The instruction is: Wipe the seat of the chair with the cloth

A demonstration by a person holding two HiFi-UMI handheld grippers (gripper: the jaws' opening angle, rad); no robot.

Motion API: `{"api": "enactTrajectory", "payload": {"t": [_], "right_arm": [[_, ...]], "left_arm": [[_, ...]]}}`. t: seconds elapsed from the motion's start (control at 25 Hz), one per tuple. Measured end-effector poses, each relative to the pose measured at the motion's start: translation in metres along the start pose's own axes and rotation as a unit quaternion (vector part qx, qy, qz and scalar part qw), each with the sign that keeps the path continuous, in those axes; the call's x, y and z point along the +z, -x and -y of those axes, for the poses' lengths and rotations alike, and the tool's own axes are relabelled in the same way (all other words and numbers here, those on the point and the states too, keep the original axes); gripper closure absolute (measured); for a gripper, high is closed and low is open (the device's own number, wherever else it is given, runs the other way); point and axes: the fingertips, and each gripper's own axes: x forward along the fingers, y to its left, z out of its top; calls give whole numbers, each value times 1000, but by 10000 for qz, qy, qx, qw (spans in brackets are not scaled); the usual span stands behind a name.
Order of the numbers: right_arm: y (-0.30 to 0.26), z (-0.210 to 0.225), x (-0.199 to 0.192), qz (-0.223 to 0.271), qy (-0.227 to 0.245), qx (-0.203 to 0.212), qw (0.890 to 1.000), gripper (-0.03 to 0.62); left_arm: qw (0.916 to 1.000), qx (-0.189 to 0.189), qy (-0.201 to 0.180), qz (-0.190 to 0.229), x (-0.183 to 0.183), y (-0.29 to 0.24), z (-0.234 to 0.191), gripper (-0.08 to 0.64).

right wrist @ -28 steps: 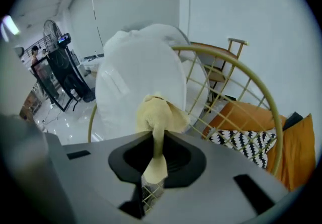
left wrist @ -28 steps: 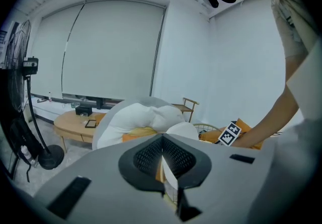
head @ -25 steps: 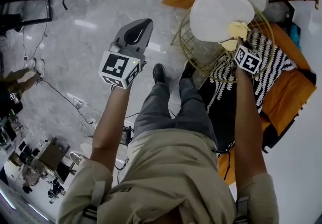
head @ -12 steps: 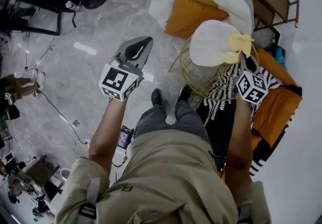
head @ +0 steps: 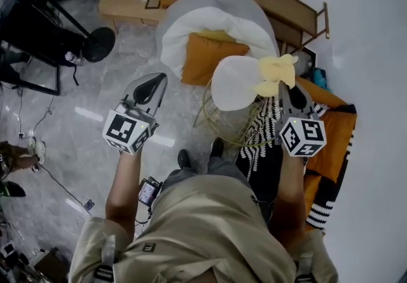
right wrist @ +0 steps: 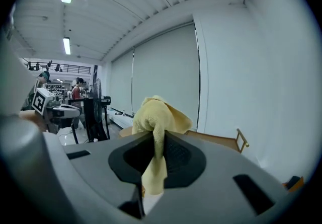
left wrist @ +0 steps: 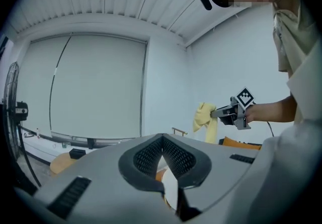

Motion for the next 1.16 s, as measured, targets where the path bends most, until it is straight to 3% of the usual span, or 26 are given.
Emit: {"api": "enactTrajectory", "payload": {"t": [0.4, 0.76, 1.16], "right_arm": [[59, -34, 58, 485, 459, 30, 9978, 552], [74, -44, 70, 602, 451, 25, 9972, 552], [77, -55, 78, 568, 594, 26, 9966, 552]], "left_arm": [[9967, -586, -513, 249, 46, 11, 27, 545], [9964, -745, -387, 113, 43, 16, 40, 545], [9947, -872, -403, 380, 41, 28, 37, 545]]}}
